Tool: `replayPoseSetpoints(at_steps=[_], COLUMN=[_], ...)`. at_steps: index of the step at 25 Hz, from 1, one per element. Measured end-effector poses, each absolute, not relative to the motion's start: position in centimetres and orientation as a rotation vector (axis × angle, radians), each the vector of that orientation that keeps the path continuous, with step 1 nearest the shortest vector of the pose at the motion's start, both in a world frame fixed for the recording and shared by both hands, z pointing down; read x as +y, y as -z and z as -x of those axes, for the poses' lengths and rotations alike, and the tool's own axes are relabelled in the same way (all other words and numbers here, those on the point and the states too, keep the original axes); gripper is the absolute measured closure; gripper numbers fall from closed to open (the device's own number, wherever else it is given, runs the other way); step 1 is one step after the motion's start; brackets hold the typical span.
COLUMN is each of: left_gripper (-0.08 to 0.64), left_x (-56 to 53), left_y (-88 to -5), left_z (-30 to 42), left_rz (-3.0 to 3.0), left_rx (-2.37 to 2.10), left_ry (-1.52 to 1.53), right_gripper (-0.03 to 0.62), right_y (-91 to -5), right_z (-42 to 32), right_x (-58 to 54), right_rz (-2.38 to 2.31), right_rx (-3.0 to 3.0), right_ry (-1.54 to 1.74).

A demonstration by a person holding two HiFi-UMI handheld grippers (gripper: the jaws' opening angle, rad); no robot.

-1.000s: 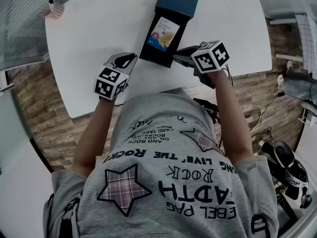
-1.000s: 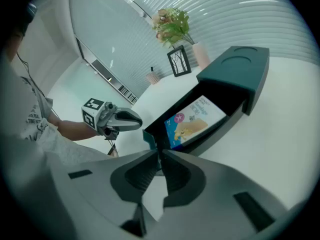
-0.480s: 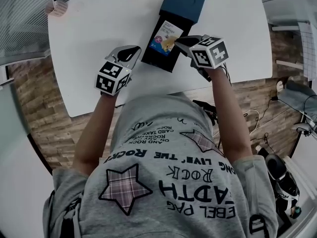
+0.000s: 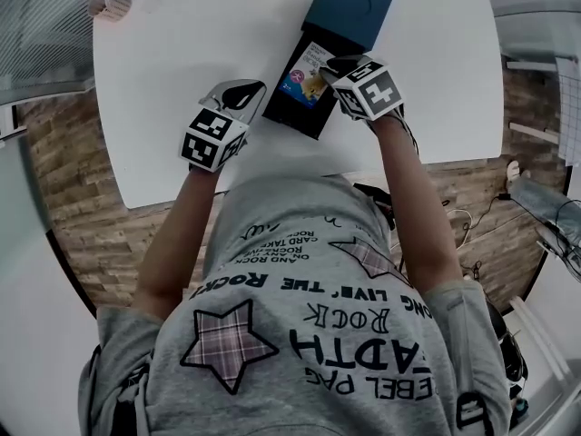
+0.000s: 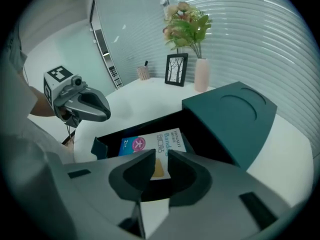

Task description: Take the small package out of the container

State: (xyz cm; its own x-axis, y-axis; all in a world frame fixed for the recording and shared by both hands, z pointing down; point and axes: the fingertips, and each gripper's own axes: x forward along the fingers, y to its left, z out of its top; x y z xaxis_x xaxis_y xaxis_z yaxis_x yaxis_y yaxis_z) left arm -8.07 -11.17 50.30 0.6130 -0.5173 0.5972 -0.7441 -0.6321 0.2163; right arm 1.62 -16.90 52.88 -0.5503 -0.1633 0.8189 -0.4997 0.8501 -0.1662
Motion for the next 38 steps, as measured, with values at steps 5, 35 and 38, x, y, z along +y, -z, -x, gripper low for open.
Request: replayPoseSetpoints(at_steps=[5,35,38], left_gripper=[0.549,0.549,0.549], left_x=[-11.3,-10.3,-10.3], left_y=[-50.7,-50.9,-51.0], left_z=[8.7,8.2,8.1], left_rz=[-2.374,-2.390,-2.384], left_rx=[-1.016,-0.987,-0.988], left_ry=[-0.684,-0.698,-0.697], right_gripper=[0.471,0.460,0.437], right_y=[-54.3,-54.2,-54.5], right_z=[-0.5,0.4,-0.1], right_x=[-16.1,-12.9,-13.8], right_rz=[-0.384,-0.235,-0.272], right_rx=[-2.066,-2.038,-2.013], right_ry=[-0.389,-0.332,-0.361])
